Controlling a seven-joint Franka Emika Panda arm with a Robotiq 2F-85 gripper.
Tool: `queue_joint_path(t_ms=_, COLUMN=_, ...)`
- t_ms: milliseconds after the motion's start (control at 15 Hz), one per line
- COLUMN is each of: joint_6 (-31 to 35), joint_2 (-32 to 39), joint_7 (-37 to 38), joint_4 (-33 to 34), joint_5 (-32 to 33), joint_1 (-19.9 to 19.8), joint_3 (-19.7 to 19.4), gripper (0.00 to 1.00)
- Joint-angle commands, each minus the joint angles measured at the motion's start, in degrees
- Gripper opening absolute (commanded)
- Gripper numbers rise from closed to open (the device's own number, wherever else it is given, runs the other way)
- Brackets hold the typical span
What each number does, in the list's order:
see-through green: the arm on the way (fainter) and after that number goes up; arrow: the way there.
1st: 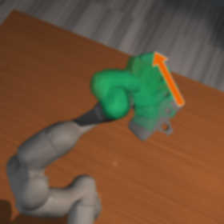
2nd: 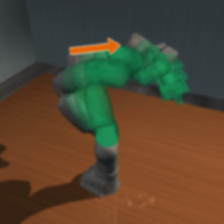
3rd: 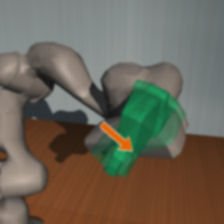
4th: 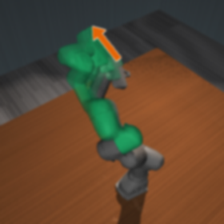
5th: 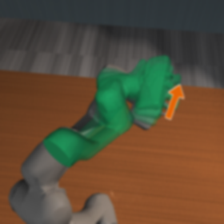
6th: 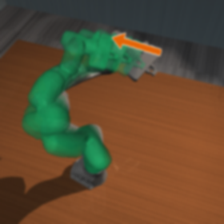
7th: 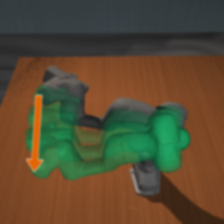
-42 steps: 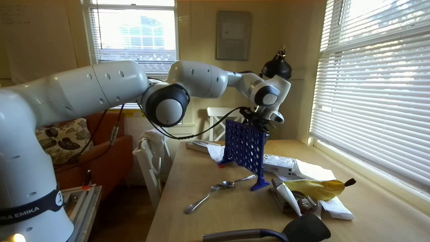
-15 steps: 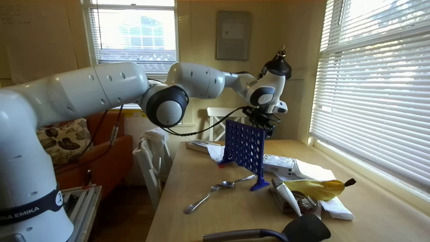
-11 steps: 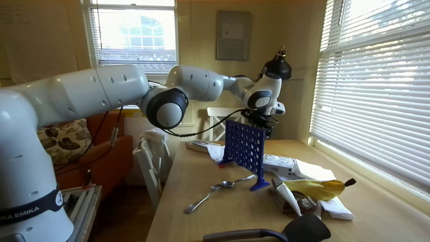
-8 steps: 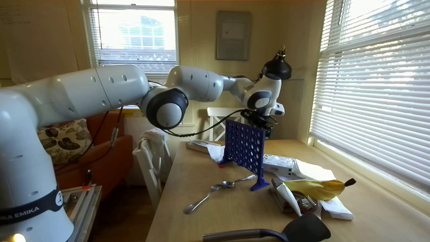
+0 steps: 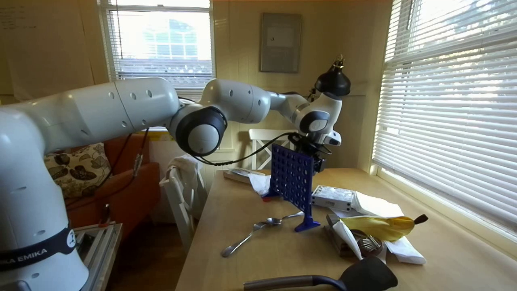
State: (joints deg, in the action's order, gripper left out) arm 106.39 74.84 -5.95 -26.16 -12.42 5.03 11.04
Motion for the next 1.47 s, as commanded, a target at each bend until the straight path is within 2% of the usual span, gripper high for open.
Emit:
queue_joint_path(t_ms=0, joint_6=-2.7, joint_2=0.9, joint_7=2.2, joint_4=1.4, joint_5=0.0, joint_1=-0.3, joint_3=-0.1, gripper=1.00)
queue_joint_path(t_ms=533, joint_6=-3.5, joint_2=2.1, joint_7=6.3, joint_4=1.5, joint_5=0.3, joint_1=-0.2, joint_3=-1.1, gripper=1.00)
queue_joint_path(t_ms=600, joint_6=-3.6, joint_2=2.3, joint_7=6.6, joint_4=1.6, joint_5=0.3, joint_1=-0.2, joint_3=-1.2, gripper=0.96)
queue_joint_path(t_ms=667, joint_6=-3.6, joint_2=2.4, joint_7=6.9, joint_4=1.6, joint_5=0.3, joint_1=-0.2, joint_3=-1.3, gripper=0.73)
queue_joint_path(t_ms=800, joint_6=-3.6, joint_2=2.4, joint_7=7.3, joint_4=1.7, joint_5=0.4, joint_1=-0.2, joint_3=-1.4, gripper=0.69)
queue_joint_path(t_ms=1000, joint_6=-3.7, joint_2=2.4, joint_7=7.8, joint_4=1.6, joint_5=0.4, joint_1=-0.2, joint_3=-1.5, gripper=0.45)
queue_joint_path(t_ms=1400, joint_6=-3.6, joint_2=2.3, joint_7=9.2, joint_4=1.6, joint_5=-0.2, joint_1=-0.5, joint_3=-1.2, gripper=0.05)
